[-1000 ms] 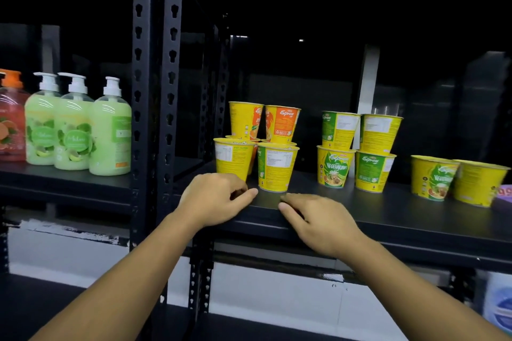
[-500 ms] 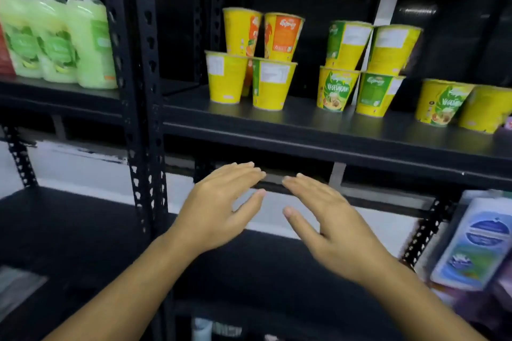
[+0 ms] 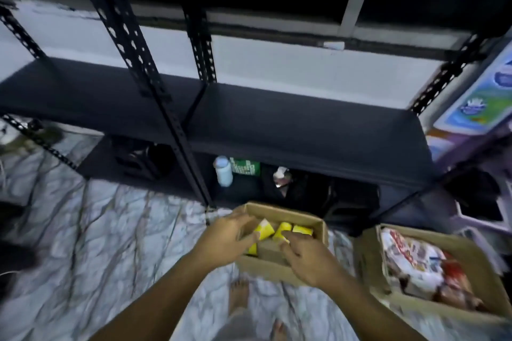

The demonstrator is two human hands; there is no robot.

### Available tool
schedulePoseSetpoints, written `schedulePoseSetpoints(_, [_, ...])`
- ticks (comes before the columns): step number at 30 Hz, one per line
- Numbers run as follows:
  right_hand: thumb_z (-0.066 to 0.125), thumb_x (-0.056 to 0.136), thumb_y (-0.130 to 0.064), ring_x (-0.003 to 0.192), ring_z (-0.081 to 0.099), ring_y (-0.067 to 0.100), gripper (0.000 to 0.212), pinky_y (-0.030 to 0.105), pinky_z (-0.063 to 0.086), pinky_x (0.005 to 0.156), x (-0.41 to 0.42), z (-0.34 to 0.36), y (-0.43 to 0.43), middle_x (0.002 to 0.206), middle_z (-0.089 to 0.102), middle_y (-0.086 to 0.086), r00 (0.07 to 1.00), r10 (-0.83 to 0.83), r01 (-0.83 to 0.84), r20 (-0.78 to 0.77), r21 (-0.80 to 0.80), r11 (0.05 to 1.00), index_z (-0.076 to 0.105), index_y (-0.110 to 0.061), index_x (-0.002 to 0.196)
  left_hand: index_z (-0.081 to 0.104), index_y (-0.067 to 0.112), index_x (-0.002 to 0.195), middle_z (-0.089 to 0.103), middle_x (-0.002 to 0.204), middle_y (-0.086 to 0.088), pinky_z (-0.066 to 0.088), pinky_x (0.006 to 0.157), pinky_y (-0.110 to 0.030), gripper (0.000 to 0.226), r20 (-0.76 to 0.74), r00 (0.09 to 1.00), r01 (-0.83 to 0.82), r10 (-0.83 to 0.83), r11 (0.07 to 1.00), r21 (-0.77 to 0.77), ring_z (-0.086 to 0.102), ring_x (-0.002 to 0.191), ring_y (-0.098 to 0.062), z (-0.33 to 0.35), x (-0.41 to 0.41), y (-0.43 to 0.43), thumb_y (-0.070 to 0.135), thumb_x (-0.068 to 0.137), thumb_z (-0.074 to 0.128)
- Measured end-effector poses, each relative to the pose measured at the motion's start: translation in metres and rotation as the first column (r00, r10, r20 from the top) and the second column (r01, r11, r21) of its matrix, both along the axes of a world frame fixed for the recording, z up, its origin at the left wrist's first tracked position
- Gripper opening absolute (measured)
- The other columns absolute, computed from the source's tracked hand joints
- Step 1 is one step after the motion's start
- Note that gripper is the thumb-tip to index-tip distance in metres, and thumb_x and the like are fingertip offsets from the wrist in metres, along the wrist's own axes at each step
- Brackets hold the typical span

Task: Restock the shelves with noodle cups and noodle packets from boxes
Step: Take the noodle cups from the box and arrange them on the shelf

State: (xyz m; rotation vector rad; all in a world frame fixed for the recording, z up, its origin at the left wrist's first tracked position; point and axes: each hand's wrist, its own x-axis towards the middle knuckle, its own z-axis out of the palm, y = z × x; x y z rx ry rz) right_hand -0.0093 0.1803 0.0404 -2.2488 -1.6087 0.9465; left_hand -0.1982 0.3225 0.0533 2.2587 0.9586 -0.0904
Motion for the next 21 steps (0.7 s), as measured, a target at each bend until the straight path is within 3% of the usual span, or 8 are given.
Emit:
schedulePoseSetpoints(3, [0.043,0.106,-0.042,0.116,0.061,0.03,0.032,0.034,0.047,0.088,0.002,-0.031,-0.025,0.127,0.067,0.003,1.0,-0.018,0.017,-0.009,-0.096,0.995,0.061,-0.029,0.13,0.059,0.021,0.138,0.061,0.137,-0.003,0.048,0.096,-0.036,0.046,-0.134,0.991,0.007,-0.015,0.998,-0.062,0.058,0.121,-0.023,-0.029,-0.008,-0.016,0.049,0.1,0.058])
schedulePoseSetpoints(8, [0.036,0.105,-0.056,0.128,0.055,0.03,0.052,0.036,0.045,0.098,0.006,-0.074,-0.043,0.141,0.059,0.006,0.997,-0.08,0.071,-0.018,-0.304,0.95,0.046,-0.028,0.148,0.041,0.024,0.156,0.042,0.159,0.001,0.04,0.11,-0.032,0.066,-0.28,0.958,0.01,-0.06,0.984,-0.176,0.045,0.141,-0.018,-0.073,-0.017,-0.025,0.058,0.1,0.053])
schedulePoseSetpoints(14, [0.038,0.103,-0.06,0.13,0.053,0.031,0.059,0.042,0.045,0.102,0.024,-0.124,-0.038,0.146,0.054,0.005,0.994,-0.105,0.104,0.019,-0.379,0.92,0.034,-0.033,0.155,0.031,0.024,0.161,0.029,0.167,-0.001,0.036,0.116,-0.035,0.073,-0.385,0.913,0.037,-0.134,0.968,-0.249,0.037,0.149,-0.021,-0.137,-0.01,-0.012,0.059,0.101,0.051])
schedulePoseSetpoints(21, [0.04,0.103,-0.059,0.136,0.048,0.032,0.062,0.042,0.044,0.107,0.045,-0.24,-0.014,0.157,0.044,0.005,0.985,-0.175,0.157,-0.007,-0.396,0.905,0.028,-0.034,0.159,0.037,0.023,0.157,0.043,0.155,-0.006,0.048,0.105,-0.043,0.066,-0.385,0.905,0.086,-0.179,0.965,-0.247,0.05,0.136,-0.027,-0.244,0.018,0.031,0.055,0.102,0.052])
